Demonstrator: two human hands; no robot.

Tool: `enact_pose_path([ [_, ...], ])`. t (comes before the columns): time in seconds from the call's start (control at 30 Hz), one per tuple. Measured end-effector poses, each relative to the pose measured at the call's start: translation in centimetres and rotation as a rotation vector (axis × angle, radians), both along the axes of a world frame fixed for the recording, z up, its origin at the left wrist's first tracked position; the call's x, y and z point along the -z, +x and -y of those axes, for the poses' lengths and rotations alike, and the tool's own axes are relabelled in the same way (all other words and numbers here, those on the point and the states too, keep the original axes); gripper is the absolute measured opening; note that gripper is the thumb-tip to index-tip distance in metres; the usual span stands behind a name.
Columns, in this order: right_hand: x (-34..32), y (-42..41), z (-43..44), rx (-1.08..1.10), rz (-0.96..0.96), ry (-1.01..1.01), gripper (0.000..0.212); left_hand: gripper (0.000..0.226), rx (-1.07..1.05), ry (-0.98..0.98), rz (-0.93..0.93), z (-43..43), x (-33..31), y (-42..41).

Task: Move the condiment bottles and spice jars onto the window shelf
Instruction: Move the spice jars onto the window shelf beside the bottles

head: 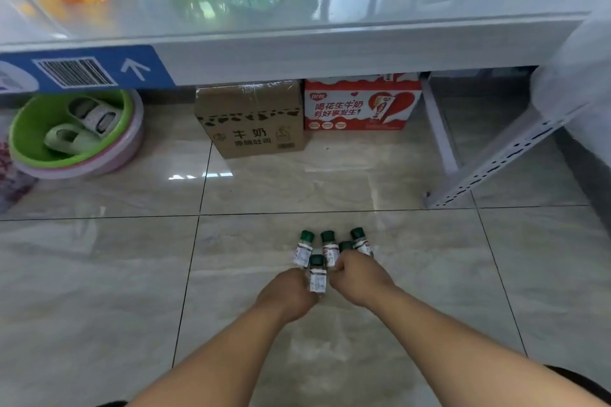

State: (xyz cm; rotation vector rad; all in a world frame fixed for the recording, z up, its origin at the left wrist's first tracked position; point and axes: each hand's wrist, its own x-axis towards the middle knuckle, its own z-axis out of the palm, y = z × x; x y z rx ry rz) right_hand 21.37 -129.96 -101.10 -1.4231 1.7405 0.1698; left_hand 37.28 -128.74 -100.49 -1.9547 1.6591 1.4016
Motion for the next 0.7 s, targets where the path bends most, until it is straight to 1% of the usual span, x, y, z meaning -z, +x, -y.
enact_pose_path([
  [0.07, 1.1, 0.2, -0.3, 0.029, 0.011, 0.027, 0.019, 0.035, -0.018, -0.008, 0.033, 0.1, 1.1, 0.3],
  [0.13, 2.2, 0.2, -0.5, 0.056, 0.02, 0.037, 0.022, 0.035, -0.064, -0.023, 0.06, 0.4, 2.2, 0.6],
  [0.3, 4.0, 0.6, -1.2, 0.119, 0.028, 0.064, 0.027, 0.024, -0.127, -0.078, 0.084, 1.3, 4.5, 1.0],
  [0.4, 6.0, 1.4, -1.2, 0.177, 0.096, 0.054, 0.019, 0.015, -0.154, -0.11, 0.079, 1.9, 6.0, 0.8],
  [0.43, 7.1, 1.7, -1.3, 0.199, 0.108, 0.059, 0.037, 0.015, -0.153, -0.118, 0.08, 1.9, 6.5, 0.7],
  [0.47, 8.1, 2.0, -1.5, 0.216, 0.121, 0.075, 0.051, 0.017, -0.153, -0.121, 0.08, 1.9, 6.8, 0.6],
  [0.5, 9.0, 2.3, -1.6, 0.241, 0.135, 0.084, 0.056, 0.021, -0.152, -0.125, 0.079, 1.8, 7.3, 0.7],
  [0.57, 9.8, 3.1, -1.9, 0.284, 0.142, 0.072, 0.055, 0.027, -0.151, -0.125, 0.08, 1.6, 8.1, 0.8],
  [0.7, 11.2, 4.2, -2.2, 0.371, 0.123, 0.027, 0.042, 0.031, -0.16, -0.13, 0.088, 1.1, 9.2, 1.4],
])
